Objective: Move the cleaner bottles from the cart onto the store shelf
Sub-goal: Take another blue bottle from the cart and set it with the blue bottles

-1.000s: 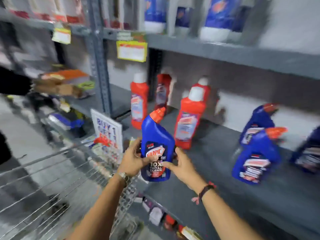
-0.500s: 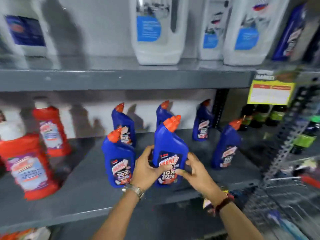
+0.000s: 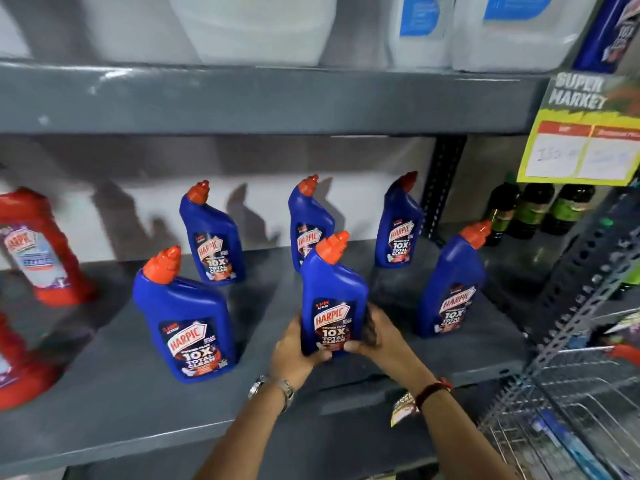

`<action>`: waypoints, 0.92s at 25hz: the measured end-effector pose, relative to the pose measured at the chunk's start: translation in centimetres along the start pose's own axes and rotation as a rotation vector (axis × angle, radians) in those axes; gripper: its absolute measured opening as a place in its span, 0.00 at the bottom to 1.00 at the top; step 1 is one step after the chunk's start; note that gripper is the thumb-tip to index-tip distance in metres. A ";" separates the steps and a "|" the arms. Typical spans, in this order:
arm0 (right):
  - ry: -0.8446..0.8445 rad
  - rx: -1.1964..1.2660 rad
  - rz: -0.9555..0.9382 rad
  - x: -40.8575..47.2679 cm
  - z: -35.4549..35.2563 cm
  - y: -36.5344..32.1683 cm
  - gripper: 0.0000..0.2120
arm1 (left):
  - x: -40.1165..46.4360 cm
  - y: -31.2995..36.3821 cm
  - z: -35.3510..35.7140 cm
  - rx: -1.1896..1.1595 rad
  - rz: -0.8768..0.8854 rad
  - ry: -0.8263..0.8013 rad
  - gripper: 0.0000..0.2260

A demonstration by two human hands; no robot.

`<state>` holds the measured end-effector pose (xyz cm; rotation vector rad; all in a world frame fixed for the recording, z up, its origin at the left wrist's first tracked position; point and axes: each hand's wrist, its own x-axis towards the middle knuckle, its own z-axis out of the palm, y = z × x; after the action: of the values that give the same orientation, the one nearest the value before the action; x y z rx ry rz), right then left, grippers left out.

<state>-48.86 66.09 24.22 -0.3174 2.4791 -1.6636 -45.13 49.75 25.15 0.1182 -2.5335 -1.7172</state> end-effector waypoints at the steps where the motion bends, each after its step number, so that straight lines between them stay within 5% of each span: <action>1: -0.038 -0.089 0.016 0.0 0.0 0.4 0.36 | -0.3 -0.6 0.2 0.062 -0.010 -0.014 0.25; 4: -0.017 -0.277 -0.007 0.2 0.4 1.2 0.30 | -0.3 -1.9 1.1 0.195 -0.009 0.067 0.22; 23: 0.062 -0.303 -0.083 -0.1 0.4 2.1 0.23 | -0.2 -2.5 1.9 0.255 0.026 0.183 0.22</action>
<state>-48.90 66.51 22.07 -0.4117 2.8023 -1.3391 -45.08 50.63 22.09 0.2445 -2.5895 -1.3002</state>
